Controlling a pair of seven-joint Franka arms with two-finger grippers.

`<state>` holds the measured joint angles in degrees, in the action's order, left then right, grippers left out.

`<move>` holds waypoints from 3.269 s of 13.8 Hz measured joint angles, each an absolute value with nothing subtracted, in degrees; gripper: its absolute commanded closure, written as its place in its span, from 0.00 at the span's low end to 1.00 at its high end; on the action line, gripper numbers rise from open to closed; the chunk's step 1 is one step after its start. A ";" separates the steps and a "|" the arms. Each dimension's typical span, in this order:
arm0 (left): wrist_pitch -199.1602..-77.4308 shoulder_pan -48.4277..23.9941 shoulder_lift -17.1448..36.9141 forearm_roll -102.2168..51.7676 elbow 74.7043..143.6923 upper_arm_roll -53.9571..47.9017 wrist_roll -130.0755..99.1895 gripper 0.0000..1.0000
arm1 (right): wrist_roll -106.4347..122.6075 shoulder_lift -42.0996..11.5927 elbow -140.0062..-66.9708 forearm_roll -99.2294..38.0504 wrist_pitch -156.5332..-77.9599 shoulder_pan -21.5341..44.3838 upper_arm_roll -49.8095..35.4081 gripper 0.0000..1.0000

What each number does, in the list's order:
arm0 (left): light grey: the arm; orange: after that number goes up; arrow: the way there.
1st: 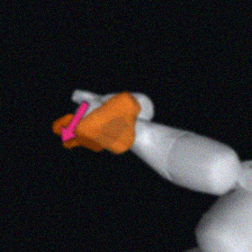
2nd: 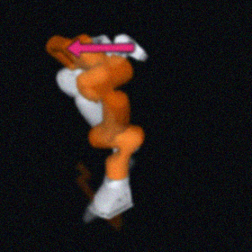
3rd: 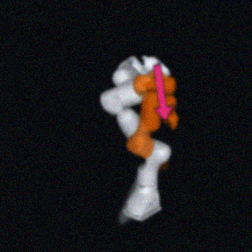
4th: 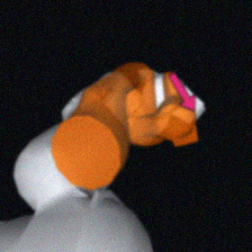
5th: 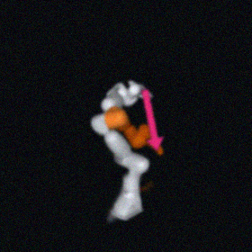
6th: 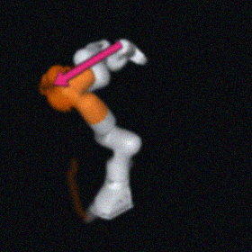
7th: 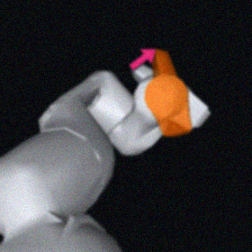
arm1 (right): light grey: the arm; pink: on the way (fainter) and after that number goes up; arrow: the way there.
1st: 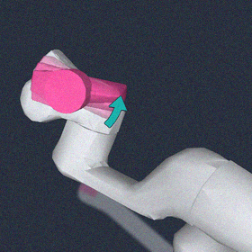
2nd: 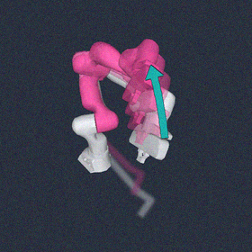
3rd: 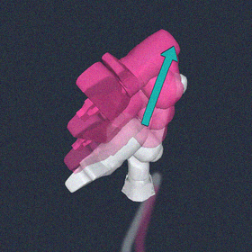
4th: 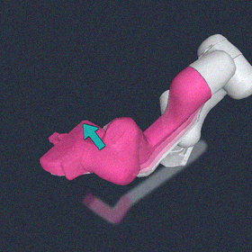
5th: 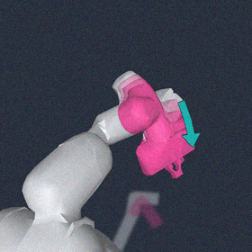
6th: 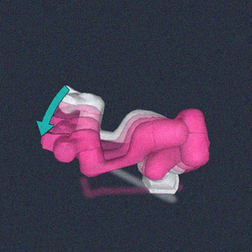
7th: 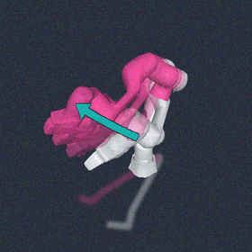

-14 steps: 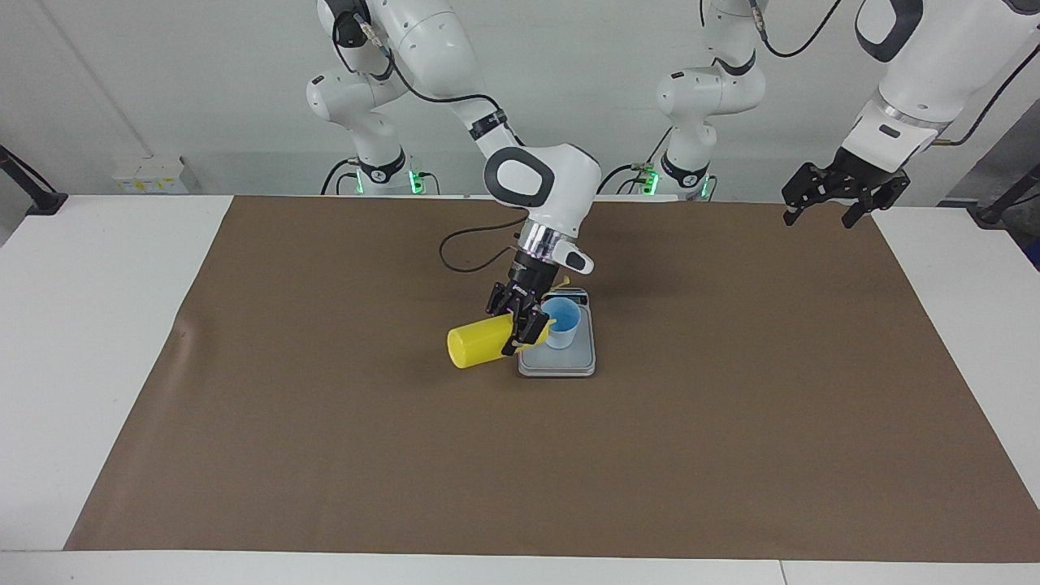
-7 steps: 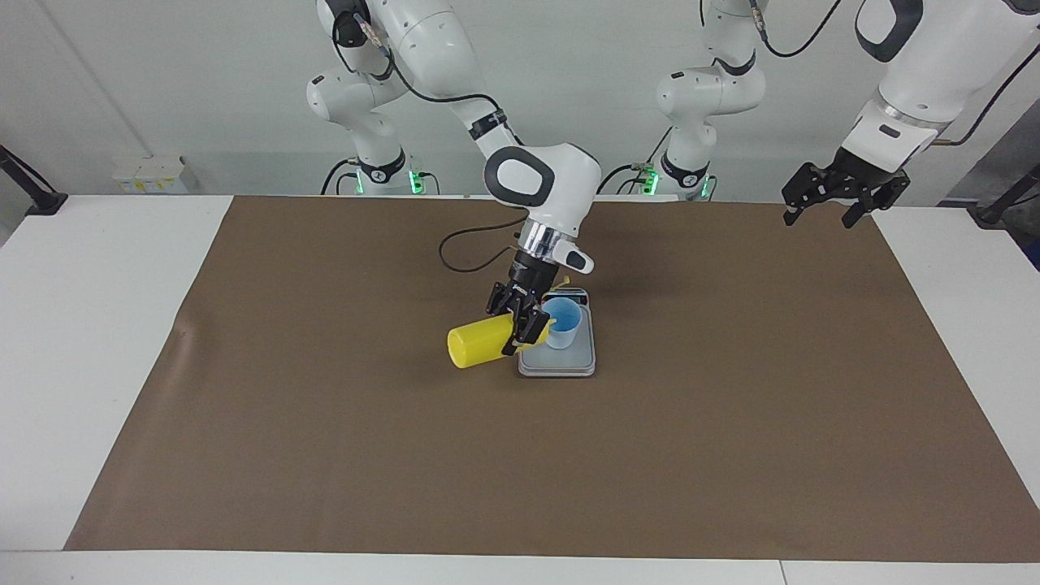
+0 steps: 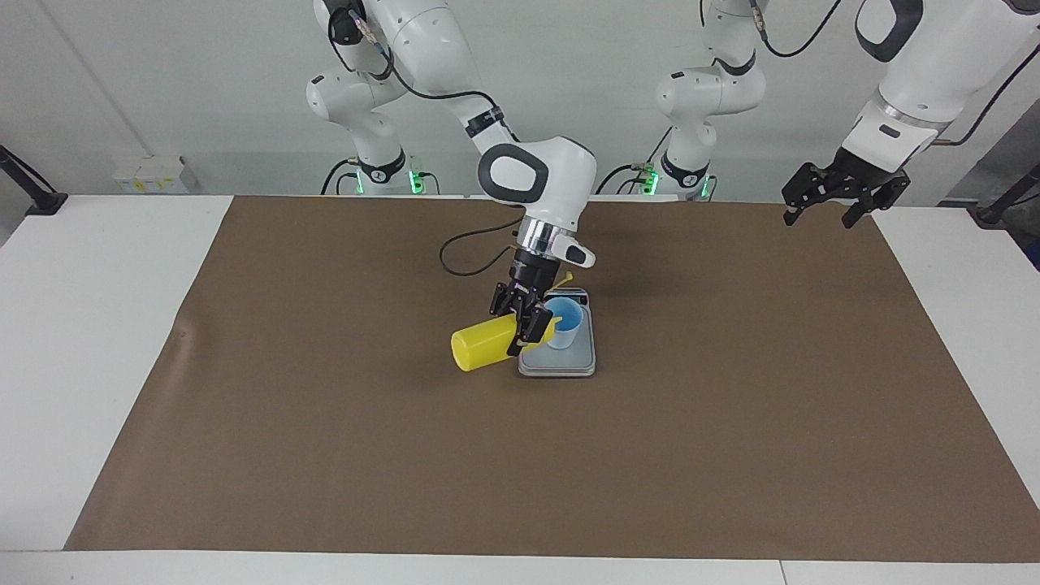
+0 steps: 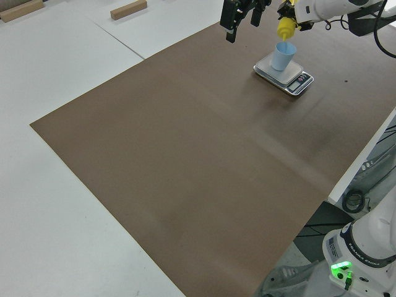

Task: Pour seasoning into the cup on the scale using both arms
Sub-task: 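Hold the tilted bottle nozzle-down above the cup with the right gripper, then turn the bottle upright and carry it back with the right gripper, then lower the bottle onto the table with the right gripper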

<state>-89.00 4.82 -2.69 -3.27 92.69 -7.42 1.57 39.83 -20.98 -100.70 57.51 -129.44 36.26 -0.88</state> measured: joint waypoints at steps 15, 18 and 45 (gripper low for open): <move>-89.00 4.82 -2.69 -3.27 92.69 -7.42 1.57 0.00 | 40.94 -11.05 -100.67 15.57 -133.23 23.57 -0.61 1.00; -89.00 4.82 -2.69 -3.27 92.69 -7.42 1.57 0.00 | 48.46 -7.79 -101.61 1.61 -133.12 17.37 -0.46 1.00; -89.00 4.82 -2.69 -3.27 92.69 -7.42 1.57 0.00 | 126.83 -1.00 -137.31 -89.64 -132.51 -12.32 -0.53 1.00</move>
<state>-89.00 4.82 -2.69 -3.27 92.69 -7.42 1.57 126.83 -1.00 -137.31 -89.64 -132.51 -12.32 -0.53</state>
